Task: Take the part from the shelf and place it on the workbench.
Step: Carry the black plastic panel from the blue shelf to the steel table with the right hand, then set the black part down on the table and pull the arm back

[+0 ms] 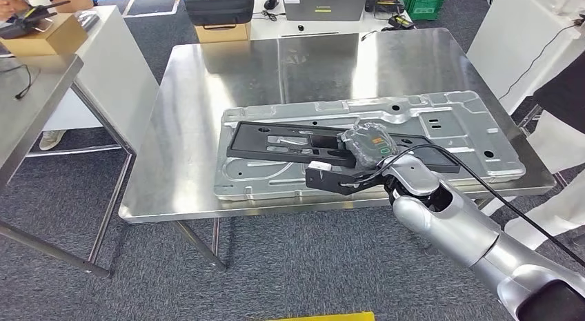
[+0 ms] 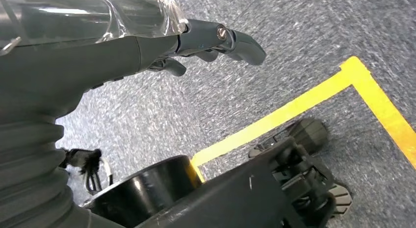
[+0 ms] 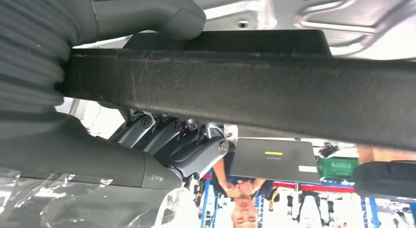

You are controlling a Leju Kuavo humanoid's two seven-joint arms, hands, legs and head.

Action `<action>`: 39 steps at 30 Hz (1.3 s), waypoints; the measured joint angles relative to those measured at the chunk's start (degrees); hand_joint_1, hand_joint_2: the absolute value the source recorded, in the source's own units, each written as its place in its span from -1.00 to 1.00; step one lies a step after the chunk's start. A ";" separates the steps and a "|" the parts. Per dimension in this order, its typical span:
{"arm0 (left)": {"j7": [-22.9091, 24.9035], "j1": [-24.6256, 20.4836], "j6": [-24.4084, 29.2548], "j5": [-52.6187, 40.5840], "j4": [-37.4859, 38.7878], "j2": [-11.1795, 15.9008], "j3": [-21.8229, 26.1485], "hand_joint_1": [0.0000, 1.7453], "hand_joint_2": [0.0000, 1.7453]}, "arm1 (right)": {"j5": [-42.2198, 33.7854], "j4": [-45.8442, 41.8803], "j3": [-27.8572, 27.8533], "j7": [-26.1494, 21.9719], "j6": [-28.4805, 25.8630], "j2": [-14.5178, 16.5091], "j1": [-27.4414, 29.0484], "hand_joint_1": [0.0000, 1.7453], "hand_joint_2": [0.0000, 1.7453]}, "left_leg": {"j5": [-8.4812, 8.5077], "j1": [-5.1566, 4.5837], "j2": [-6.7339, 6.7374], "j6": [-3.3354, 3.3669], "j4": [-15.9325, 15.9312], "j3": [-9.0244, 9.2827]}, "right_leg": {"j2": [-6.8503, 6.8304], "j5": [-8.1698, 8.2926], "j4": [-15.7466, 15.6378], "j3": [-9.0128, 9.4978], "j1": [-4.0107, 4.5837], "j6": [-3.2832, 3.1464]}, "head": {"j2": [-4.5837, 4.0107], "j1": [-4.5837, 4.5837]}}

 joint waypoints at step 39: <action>1.58 0.54 -0.46 1.21 0.02 -0.25 0.29 -1.00 1.00 | -1.28 -0.81 -0.27 2.63 1.46 -4.00 -1.82 1.00 1.00 | -0.86 1.61 -4.59 -0.77 -0.42 1.86 | 6.22 -5.76 18.76 -11.58 -0.61 1.41 | 0.00 0.37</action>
